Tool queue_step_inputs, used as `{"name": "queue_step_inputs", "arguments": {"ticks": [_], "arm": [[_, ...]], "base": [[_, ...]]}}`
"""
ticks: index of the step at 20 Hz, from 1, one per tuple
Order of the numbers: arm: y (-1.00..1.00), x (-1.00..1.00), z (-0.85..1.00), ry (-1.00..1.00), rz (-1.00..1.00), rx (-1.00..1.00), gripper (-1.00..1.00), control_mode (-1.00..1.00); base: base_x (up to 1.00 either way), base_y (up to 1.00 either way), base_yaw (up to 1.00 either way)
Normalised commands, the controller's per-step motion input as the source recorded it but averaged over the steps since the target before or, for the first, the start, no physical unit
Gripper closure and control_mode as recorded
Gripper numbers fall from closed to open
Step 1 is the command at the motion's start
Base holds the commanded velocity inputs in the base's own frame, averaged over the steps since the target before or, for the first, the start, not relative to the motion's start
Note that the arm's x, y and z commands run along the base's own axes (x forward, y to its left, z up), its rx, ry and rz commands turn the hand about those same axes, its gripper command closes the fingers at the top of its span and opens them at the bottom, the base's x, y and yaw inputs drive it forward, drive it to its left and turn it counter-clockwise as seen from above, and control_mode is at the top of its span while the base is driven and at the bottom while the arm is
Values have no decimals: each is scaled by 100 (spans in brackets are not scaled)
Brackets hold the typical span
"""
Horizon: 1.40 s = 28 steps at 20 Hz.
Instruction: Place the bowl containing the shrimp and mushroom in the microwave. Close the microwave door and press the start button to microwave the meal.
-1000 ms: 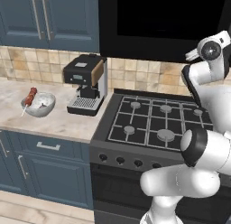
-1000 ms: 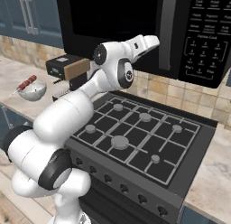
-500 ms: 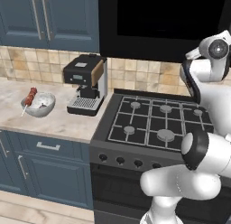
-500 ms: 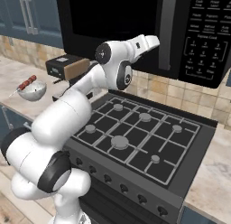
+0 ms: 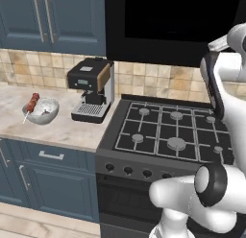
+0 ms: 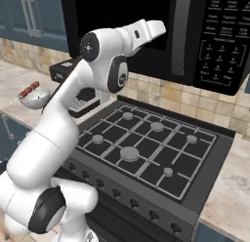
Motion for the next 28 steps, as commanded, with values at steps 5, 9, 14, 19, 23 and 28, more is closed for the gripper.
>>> {"name": "queue_step_inputs", "arguments": {"ticks": [5,9,14,19,23,28], "arm": [[5,-100,1,-9,-9,15,-100,-100],[-35,-83,0,0,-7,39,-100,-100],[-62,-80,-11,-5,2,60,-100,-100],[-22,-26,-18,-14,-7,69,-100,-100],[6,-21,-25,-27,-3,29,-100,-100],[3,-1,-29,-14,-9,26,100,-100]], "base": [[0,0,0],[0,0,0],[0,0,0],[0,0,0],[0,0,0],[0,0,0]]}}
